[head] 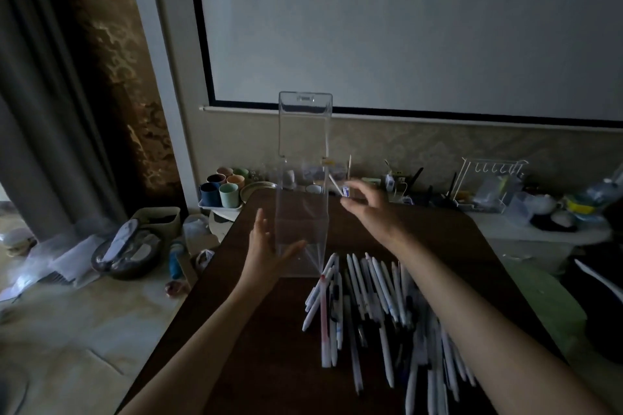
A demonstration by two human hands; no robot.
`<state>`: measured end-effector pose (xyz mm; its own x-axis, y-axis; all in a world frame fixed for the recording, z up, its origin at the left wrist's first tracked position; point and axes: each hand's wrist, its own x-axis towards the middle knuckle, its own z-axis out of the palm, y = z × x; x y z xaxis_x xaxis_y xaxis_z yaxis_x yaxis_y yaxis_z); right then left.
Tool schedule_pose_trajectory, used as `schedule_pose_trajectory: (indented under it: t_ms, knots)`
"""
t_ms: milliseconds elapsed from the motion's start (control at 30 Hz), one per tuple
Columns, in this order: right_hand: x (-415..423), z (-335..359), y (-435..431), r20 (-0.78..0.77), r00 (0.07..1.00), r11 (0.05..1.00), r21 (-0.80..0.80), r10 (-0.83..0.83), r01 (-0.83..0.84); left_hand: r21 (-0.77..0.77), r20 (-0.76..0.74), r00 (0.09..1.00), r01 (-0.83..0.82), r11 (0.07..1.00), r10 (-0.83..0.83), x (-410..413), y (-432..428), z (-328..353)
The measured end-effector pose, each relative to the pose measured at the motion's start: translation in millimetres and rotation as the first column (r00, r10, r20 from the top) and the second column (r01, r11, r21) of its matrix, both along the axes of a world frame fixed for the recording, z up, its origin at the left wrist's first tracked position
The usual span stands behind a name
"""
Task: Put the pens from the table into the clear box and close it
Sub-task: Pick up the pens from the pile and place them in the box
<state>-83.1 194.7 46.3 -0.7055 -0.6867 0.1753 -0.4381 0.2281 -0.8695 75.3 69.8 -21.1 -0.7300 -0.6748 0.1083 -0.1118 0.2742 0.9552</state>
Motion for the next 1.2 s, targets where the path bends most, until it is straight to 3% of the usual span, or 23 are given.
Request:
schedule_pose_trajectory:
  t_ms: [100, 167, 267, 367, 500, 700, 833, 1033, 1200]
  knots:
    - [3.1, -40.6, 50.8, -0.066, 0.994, 0.984, 0.151, -0.084, 0.093, -0.084, 0.178, 0.97, -0.15, 0.985, 0.163, 24.7, 25.9, -15.1]
    - [7.5, -64.8, 76.9, -0.122, 0.983, 0.963, 0.214, -0.14, 0.163, -0.14, 0.221, 0.954, -0.175, 0.975, 0.203, 34.6, 42.2, -28.1]
    - [12.0, -93.1, 98.3, -0.265, 0.941, 0.914, 0.288, -0.209, 0.284, -0.224, 0.254, 0.955, -0.098, 0.97, 0.155, 32.9, 62.7, -38.2]
    - [19.6, -109.8, 105.1, -0.307, 0.941, 0.859, 0.433, -0.143, 0.272, -0.301, 0.284, 0.953, -0.014, 0.954, 0.104, 22.1, 81.1, -42.5]
    - [29.1, -111.5, 111.2, -0.304, 0.949, 0.878, 0.427, -0.089, 0.218, -0.423, 0.358, 0.929, 0.071, 0.903, 0.094, 13.8, 100.2, -49.6]
    - [36.9, -110.4, 136.1, -0.293, 0.954, 0.909, 0.41, 0.057, 0.072, -0.38, 0.319, 0.944, 0.05, 0.924, 0.08, 21.5, 107.1, -52.1]
    - [38.9, -110.6, 135.8, -0.3, 0.954, 0.895, 0.43, 0.023, 0.114, -0.325, 0.474, 0.874, 0.063, 0.944, 0.105, 23.0, 100.9, -46.6]
    - [43.8, -97.3, 101.2, -0.336, 0.929, 0.768, 0.549, -0.157, 0.329, -0.368, 0.617, 0.774, 0.122, 0.922, 0.143, 13.9, 97.9, -37.7]
    - [43.3, -88.0, 86.1, -0.269, 0.952, 0.674, 0.678, -0.144, 0.294, -0.462, 0.629, 0.762, 0.207, 0.862, 0.155, 16.7, 96.7, -40.9]
